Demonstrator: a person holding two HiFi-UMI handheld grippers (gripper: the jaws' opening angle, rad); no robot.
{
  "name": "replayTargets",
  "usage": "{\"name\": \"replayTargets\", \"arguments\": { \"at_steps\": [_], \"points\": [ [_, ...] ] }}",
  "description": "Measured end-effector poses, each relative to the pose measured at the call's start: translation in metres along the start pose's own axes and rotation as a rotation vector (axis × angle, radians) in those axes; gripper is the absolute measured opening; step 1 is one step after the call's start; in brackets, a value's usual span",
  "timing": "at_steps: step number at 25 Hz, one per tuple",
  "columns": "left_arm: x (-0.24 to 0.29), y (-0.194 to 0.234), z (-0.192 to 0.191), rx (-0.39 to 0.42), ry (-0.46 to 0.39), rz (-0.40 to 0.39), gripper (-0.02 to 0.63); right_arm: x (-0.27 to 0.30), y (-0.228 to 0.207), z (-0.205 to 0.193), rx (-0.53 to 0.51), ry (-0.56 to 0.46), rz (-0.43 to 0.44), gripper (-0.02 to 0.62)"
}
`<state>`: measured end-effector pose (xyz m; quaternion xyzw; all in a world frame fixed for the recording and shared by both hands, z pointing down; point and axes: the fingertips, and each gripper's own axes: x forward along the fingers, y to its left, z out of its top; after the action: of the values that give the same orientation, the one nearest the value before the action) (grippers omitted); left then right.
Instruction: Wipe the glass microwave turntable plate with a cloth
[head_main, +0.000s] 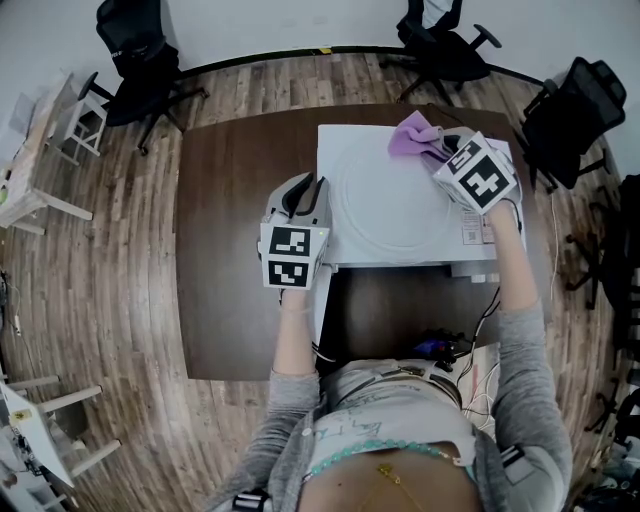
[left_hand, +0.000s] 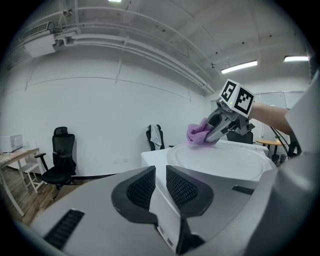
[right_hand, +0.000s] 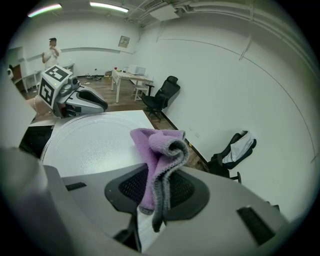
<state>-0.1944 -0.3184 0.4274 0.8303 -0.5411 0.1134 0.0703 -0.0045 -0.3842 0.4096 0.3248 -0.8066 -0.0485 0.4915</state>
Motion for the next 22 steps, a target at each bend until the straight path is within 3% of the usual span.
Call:
{"name": "replayTargets", "arguments": {
  "at_steps": [22],
  "points": [
    [0.001,0.0,-0.001,0.01,0.007,0.01,0.069,-0.063,0.041,-0.066,0.087,0.033,0.003,0.098]
  ]
}}
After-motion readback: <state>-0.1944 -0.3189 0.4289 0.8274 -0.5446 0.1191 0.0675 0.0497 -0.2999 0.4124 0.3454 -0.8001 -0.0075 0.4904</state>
